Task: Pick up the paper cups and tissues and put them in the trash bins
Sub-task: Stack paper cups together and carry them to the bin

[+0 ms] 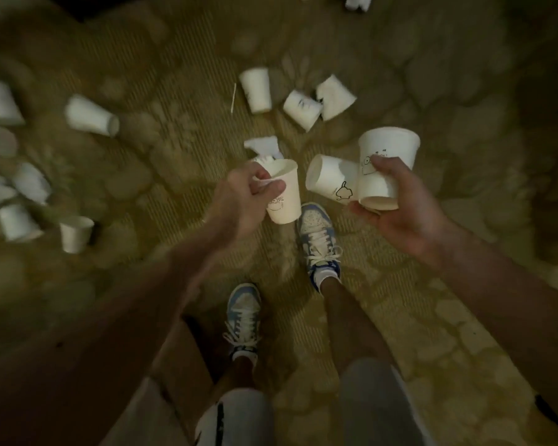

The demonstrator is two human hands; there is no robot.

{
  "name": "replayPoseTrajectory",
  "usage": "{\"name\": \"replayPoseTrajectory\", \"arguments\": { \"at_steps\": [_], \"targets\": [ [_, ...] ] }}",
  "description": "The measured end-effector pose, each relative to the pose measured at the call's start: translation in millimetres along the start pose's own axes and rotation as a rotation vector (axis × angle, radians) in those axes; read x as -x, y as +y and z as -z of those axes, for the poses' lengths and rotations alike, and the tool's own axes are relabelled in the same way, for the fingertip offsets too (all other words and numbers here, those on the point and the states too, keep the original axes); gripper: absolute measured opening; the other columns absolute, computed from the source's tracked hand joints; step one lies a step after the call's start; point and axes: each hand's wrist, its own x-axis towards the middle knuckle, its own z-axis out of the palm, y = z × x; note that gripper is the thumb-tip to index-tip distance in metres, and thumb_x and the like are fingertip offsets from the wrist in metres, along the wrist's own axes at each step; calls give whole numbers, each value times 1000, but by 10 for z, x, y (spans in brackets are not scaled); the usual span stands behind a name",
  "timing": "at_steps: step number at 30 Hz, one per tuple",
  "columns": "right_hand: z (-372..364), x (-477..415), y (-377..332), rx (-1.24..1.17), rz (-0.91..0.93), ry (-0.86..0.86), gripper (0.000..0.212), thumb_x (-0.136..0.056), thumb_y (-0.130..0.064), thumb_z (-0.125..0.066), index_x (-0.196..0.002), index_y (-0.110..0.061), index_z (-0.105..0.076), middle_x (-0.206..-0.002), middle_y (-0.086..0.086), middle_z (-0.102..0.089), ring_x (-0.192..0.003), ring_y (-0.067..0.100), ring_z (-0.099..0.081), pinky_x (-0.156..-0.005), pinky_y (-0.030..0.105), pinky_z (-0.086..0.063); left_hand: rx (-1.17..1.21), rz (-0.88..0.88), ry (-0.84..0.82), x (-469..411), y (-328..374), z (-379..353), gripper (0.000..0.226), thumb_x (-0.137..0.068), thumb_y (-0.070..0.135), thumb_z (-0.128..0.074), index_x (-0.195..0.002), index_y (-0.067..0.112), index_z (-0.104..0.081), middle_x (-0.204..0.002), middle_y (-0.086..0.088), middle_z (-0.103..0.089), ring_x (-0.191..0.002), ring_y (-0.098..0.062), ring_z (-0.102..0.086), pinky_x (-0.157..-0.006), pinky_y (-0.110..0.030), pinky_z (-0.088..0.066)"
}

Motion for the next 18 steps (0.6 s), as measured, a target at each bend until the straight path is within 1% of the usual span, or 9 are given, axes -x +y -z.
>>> {"name": "replayPoseTrajectory", "arguments": {
  "at_steps": [2, 3, 5, 7, 10, 11, 13, 16, 18],
  "targets": [
    [-127, 625, -176, -56, 76, -20, 32, -81, -30, -69, -109, -18, -62, -89, -2, -75, -89, 15, -71, -73, 31, -56, 58, -42, 31, 354, 449, 329, 15, -91, 33, -68, -90, 22, -57, -69, 11, -55, -59, -1, -52, -45, -9, -38],
    [-190, 971, -266, -83, 117, -27, 33, -80, -30, -69, -111, -17, -62, -91, -1, -74, -91, 16, -70, -75, 32, -56, 97, -57, 40, 562, 682, 500, 15, -90, 32, -69, -88, 22, -58, -67, 10, -55, -56, 0, -53, -44, -9, -39],
    [-303, 1689, -446, -130, 206, -34, 40, -80, -29, -69, -116, -14, -60, -97, 2, -71, -92, 17, -68, -78, 34, -56, 189, -88, 27, 1021, 1138, 831, 15, -90, 33, -69, -86, 22, -61, -67, 5, -60, -56, -3, -57, -47, -19, -47],
    [-385, 2383, -605, -174, 303, -19, 48, -83, -28, -68, -126, -11, -55, -111, 8, -67, -99, 21, -66, -83, 36, -56, 229, -160, 10, 1480, 1553, 1150, 15, -90, 36, -68, -86, 22, -63, -72, 0, -66, -62, -11, -63, -53, -31, -53],
    [-402, 3347, -734, -280, 429, -25, 67, -79, -31, -71, -137, -9, -47, -132, 16, -59, -117, 31, -60, -88, 38, -56, 269, -300, 43, 2160, 2081, 1507, 13, -90, 37, -68, -87, 25, -65, -69, 5, -70, -65, -11, -68, -60, -34, -57],
    [-393, 3648, -737, -310, 462, -36, 71, -76, -31, -72, -138, -10, -46, -133, 17, -58, -120, 33, -59, -88, 38, -56, 305, -324, 44, 2391, 2229, 1578, 12, -90, 37, -68, -90, 25, -66, -72, 5, -72, -68, -12, -71, -61, -32, -58],
    [-354, 4221, -699, -367, 522, -39, 73, -72, -31, -72, -138, -11, -47, -130, 16, -60, -117, 32, -61, -86, 38, -57, 413, -340, 25, 2849, 2488, 1638, 12, -91, 33, -68, -95, 22, -67, -80, 2, -75, -76, -15, -73, -65, -28, -56],
    [-189, 4955, -594, -511, 607, -35, 71, -71, -28, -70, -135, -8, -48, -124, 17, -62, -106, 30, -66, -77, 36, -59, 534, -341, -37, 3514, 2873, 1558, 13, -90, 24, -69, -100, 17, -67, -88, 1, -77, -87, -15, -74, -73, -30, -55],
    [-15, 5391, -520, -598, 659, -36, 69, -71, -27, -71, -133, -6, -50, -124, 19, -61, -110, 33, -64, -80, 39, -59, 530, -388, -104, 3958, 3139, 1418, 13, -88, 20, -71, -100, 20, -66, -90, 2, -77, -89, -16, -73, -76, -31, -56]
  ]
}}
